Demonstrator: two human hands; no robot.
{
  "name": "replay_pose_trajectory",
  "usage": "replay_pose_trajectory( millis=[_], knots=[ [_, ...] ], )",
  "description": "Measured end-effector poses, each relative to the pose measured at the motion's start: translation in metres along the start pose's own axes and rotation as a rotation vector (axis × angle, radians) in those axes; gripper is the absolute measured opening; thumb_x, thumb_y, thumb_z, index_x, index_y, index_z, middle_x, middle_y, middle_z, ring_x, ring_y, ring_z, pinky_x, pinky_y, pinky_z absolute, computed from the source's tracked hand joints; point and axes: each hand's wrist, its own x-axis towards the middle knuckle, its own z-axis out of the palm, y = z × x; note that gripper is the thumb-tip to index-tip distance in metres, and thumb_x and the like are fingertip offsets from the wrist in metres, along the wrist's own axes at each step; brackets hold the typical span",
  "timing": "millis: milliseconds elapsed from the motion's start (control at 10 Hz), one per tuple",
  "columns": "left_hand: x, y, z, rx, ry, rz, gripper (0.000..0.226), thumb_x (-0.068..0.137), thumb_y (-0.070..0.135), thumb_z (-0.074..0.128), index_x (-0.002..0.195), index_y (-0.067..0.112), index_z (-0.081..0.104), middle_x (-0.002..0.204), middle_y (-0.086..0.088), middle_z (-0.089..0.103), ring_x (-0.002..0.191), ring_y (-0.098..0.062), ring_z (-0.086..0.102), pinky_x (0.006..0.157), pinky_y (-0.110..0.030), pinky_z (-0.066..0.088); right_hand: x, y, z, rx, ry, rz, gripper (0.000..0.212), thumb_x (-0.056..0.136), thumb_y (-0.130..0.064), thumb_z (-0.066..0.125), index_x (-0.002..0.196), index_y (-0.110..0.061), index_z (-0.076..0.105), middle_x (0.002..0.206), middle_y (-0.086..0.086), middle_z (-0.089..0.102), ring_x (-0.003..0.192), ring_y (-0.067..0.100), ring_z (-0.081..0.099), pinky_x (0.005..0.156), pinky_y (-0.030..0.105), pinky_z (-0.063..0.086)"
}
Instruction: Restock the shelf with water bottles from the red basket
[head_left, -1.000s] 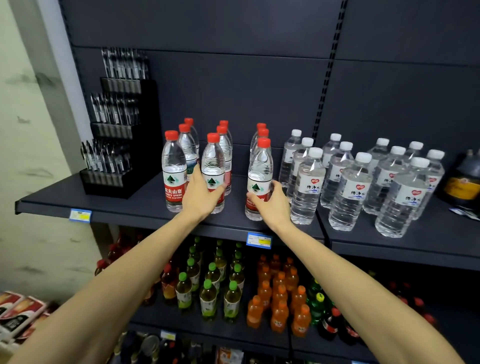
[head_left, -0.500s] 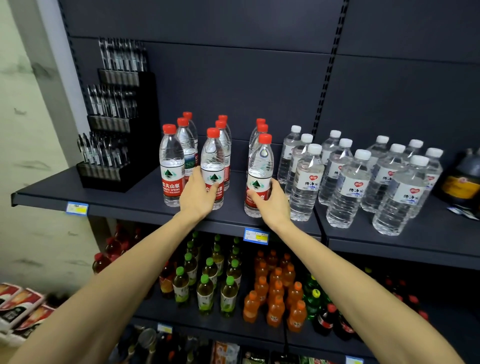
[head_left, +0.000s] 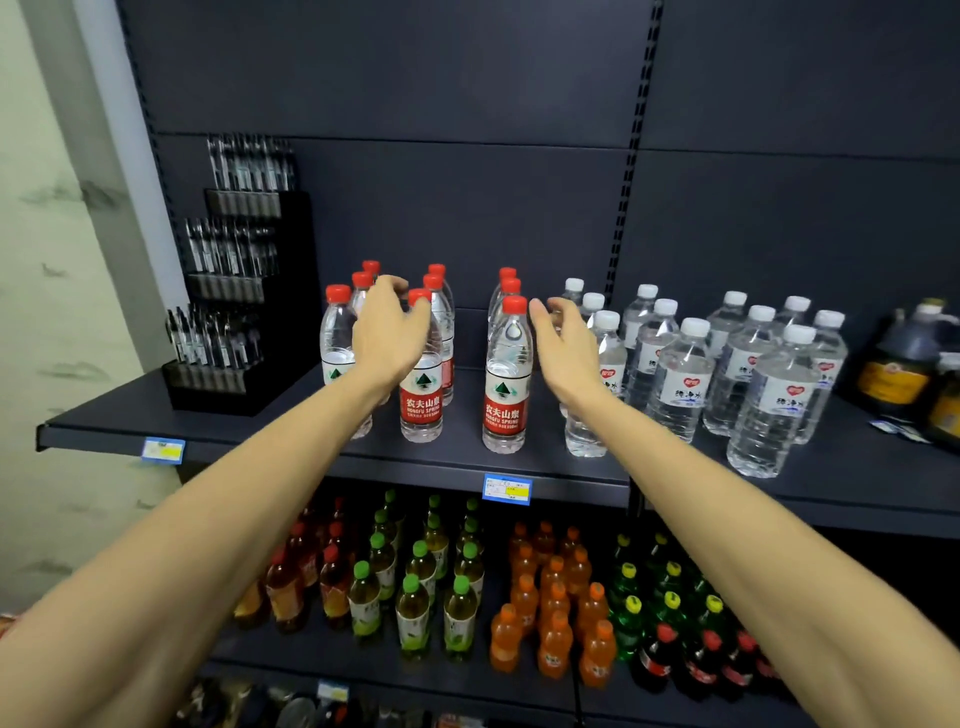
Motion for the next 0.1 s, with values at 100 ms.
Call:
replay_pose_trajectory(
  millis=[100],
  knots=[
    [0.0047, 0.0088, 0.0007, 0.023, -0.063, 0.000, 0.044, 0.097, 0.036, 0.056, 0.133, 0.012, 0.052, 0.124, -0.001, 0.063, 0.108, -0.022, 0.063, 0.091, -0.034, 0.044, 0.0042, -0.0111, -0.0061, -0.054, -0.058, 0.018, 0.054, 0.105, -0.054, 0.041, 0.137, -0.013, 0.056, 0.120, -0.001, 0.066, 0.103, 0.012, 0.057, 0.086, 0.027, 0.038]
  ],
)
